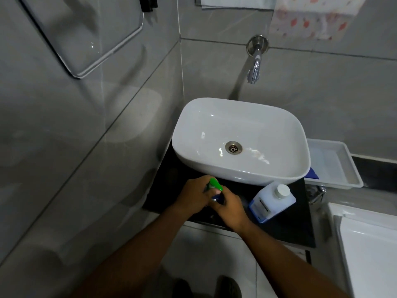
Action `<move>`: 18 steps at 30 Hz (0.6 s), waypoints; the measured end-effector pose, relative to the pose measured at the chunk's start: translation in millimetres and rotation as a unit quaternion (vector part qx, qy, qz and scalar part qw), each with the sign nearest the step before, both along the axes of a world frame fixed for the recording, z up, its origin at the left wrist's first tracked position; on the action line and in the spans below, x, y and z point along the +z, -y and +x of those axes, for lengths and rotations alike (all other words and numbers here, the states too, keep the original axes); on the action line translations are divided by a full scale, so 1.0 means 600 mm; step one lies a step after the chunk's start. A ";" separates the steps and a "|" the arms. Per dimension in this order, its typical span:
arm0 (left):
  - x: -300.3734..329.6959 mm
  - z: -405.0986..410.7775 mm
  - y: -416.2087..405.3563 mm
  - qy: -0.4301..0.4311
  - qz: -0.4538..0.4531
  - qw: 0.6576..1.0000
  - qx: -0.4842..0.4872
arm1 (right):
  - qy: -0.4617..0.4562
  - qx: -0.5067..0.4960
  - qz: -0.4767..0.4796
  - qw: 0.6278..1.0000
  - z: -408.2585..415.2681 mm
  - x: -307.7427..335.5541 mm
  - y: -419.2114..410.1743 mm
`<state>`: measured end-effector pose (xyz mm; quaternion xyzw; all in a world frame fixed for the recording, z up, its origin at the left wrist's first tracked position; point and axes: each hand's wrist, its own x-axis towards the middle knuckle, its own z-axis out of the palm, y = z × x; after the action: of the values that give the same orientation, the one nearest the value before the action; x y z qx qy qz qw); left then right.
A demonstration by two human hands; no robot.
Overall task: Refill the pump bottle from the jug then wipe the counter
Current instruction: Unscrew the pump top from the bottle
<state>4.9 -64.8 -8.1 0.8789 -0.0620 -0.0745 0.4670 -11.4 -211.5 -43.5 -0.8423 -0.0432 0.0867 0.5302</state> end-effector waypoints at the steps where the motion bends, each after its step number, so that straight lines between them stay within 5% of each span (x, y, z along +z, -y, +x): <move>1: -0.001 -0.002 0.001 0.009 0.001 1.000 0.008 | -0.002 -0.002 -0.001 1.000 0.001 0.000 0.001; 6: -0.009 -0.011 0.013 0.030 0.017 0.996 0.082 | 0.015 0.006 0.005 1.000 -0.004 -0.003 0.001; 12: -0.029 -0.033 0.020 -0.021 -0.122 0.986 0.111 | 0.019 0.012 0.008 1.000 -0.003 -0.006 0.008; 18: -0.041 -0.043 0.030 0.004 -0.138 0.968 0.208 | 0.024 0.013 0.004 1.000 -0.006 -0.008 0.004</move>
<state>-20.8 -83.0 -32.7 0.7997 0.1107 0.0372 0.5889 -15.0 -214.1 -48.4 -0.8414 -0.0673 0.0731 0.5312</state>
